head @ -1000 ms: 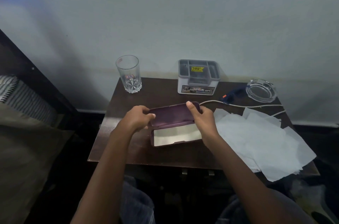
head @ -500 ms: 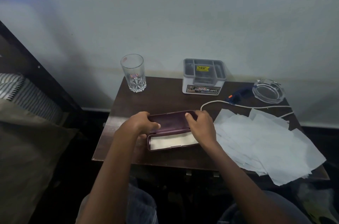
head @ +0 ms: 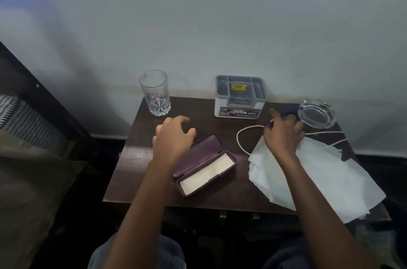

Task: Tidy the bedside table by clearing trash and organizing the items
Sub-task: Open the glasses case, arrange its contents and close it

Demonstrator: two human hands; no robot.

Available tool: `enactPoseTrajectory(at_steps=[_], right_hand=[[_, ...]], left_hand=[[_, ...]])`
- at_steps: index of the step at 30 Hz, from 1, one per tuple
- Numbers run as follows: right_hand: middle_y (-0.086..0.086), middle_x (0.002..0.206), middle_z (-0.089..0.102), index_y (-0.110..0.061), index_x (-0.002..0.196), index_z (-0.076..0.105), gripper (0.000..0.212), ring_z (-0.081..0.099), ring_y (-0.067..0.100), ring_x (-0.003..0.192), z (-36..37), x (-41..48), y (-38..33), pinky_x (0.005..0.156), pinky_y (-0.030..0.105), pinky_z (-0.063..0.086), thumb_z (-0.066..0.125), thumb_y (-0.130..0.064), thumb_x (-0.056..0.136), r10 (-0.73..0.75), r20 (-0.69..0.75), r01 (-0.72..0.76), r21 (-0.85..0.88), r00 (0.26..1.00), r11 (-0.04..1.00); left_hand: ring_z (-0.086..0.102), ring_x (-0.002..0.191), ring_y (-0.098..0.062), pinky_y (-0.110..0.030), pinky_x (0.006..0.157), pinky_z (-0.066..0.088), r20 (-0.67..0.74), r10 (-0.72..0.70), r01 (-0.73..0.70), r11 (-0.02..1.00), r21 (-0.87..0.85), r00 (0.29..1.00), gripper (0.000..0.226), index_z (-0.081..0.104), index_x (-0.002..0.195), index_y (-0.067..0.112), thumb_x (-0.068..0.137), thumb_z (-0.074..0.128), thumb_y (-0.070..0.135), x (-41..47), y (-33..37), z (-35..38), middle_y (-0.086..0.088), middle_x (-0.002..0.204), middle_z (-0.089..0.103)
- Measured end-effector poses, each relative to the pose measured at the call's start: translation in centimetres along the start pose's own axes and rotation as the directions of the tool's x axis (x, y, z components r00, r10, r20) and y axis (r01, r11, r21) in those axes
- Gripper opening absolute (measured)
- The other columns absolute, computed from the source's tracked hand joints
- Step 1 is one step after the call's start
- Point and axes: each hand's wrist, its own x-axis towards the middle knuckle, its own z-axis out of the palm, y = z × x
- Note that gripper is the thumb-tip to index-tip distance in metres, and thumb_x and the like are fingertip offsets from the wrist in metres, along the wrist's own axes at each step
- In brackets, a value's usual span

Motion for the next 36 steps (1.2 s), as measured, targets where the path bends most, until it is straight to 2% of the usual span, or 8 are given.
enactPoseTrajectory(at_steps=[5, 16, 21, 26, 28, 30, 34, 36], right_hand=[[0.02, 0.128, 0.043, -0.023, 0.136, 0.047, 0.041, 0.035, 0.041, 0.118, 0.9, 1.2, 1.5, 0.098, 0.046, 0.029, 0.046, -0.02, 0.095, 0.009, 0.073, -0.005, -0.053, 0.997, 0.999], [0.021, 0.112, 0.063, -0.008, 0.12, 0.062, 0.034, 0.047, 0.042, 0.108, 2.4, 1.9, 2.0, 0.086, 0.046, 0.041, 0.061, -0.007, 0.086, -0.041, -0.077, 0.05, 0.111, 0.996, 0.993], [0.023, 0.092, 0.067, -0.001, 0.103, 0.069, 0.028, 0.058, 0.041, 0.088, 1.6, 2.9, 1.4, 0.075, 0.041, 0.048, 0.064, 0.002, 0.076, -0.07, -0.222, 0.137, 0.304, 0.973, 0.943], [0.012, 0.083, 0.068, -0.01, 0.096, 0.07, 0.025, 0.061, 0.033, 0.08, -2.7, 1.5, -1.4, 0.077, 0.043, 0.051, 0.065, -0.003, 0.072, 0.055, -0.301, 0.164, 0.654, 0.952, 0.739], [0.002, 0.082, 0.067, -0.017, 0.098, 0.069, 0.028, 0.06, 0.018, 0.074, -4.9, 0.0, -2.5, 0.073, 0.032, 0.052, 0.069, -0.006, 0.072, 0.075, -0.239, 0.143, 0.773, 0.968, 0.618], [-0.006, 0.082, 0.064, -0.02, 0.097, 0.065, 0.029, 0.056, 0.007, 0.068, -6.7, -1.7, -3.6, 0.066, 0.022, 0.049, 0.075, -0.009, 0.072, 0.003, -0.182, 0.155, 0.847, 0.983, 0.509], [0.0, 0.081, 0.063, -0.02, 0.09, 0.063, 0.028, 0.058, 0.012, 0.072, -8.1, -3.4, -4.7, 0.068, 0.027, 0.051, 0.078, -0.007, 0.071, -0.181, -0.057, 0.126, 0.91, 0.982, 0.395], [-0.004, 0.078, 0.064, -0.021, 0.088, 0.065, 0.024, 0.058, 0.008, 0.067, -7.9, -3.8, -4.7, 0.062, 0.021, 0.049, 0.073, -0.004, 0.075, -0.229, 0.021, 0.05, 0.953, 0.973, 0.299]], left_hand=[[0.048, 0.124, -0.024, -0.044, 0.105, 0.037, 0.137, -0.036, 0.038, 0.999, -0.011, 0.99, 0.039, 0.056, 0.124, 0.025, 0.087, 0.057, 0.037, 0.7, -1.0, 0.5, -0.001, 0.132, 0.055], [0.051, 0.121, -0.022, -0.044, 0.105, 0.038, 0.183, -0.035, 0.053, 0.994, -0.094, 0.982, 0.036, 0.058, 0.122, 0.026, 0.087, 0.059, 0.036, 0.7, -0.7, 0.7, 0.0, 0.126, 0.06], [0.05, 0.123, -0.021, -0.044, 0.105, 0.038, 0.17, -0.047, 0.068, 0.99, -0.121, 0.984, 0.036, 0.058, 0.122, 0.026, 0.087, 0.06, 0.034, 0.8, -0.8, 0.4, 0.0, 0.129, 0.059], [0.058, 0.108, -0.015, -0.033, 0.1, 0.042, 0.034, 0.024, -0.014, 0.964, -0.264, 0.999, 0.027, 0.064, 0.114, 0.021, 0.087, 0.059, 0.023, 0.7, 0.0, -0.2, 0.0, 0.114, 0.066], [0.061, 0.098, -0.012, -0.026, 0.092, 0.045, -0.061, 0.067, -0.084, 0.932, -0.353, 0.996, 0.022, 0.067, 0.108, 0.017, 0.087, 0.058, 0.015, 0.6, 0.5, -0.6, 0.003, 0.1, 0.067], [0.062, 0.092, -0.011, -0.023, 0.086, 0.047, -0.145, 0.089, -0.141, 0.904, -0.405, 0.985, 0.02, 0.068, 0.103, 0.015, 0.087, 0.057, 0.01, 0.5, 0.9, -1.0, 0.005, 0.093, 0.066], [0.062, 0.088, -0.008, -0.006, 0.071, 0.045, -0.188, 0.055, -0.143, 0.857, -0.495, 0.981, 0.019, 0.067, 0.1, 0.017, 0.088, 0.056, 0.007, 0.5, 0.9, -1.4, 0.004, 0.093, 0.067], [0.063, 0.093, -0.01, -0.011, 0.076, 0.047, -0.149, 0.034, -0.111, 0.832, -0.544, 0.988, 0.019, 0.066, 0.102, 0.017, 0.088, 0.056, 0.008, 0.7, 0.9, -1.3, 0.0, 0.099, 0.068]])
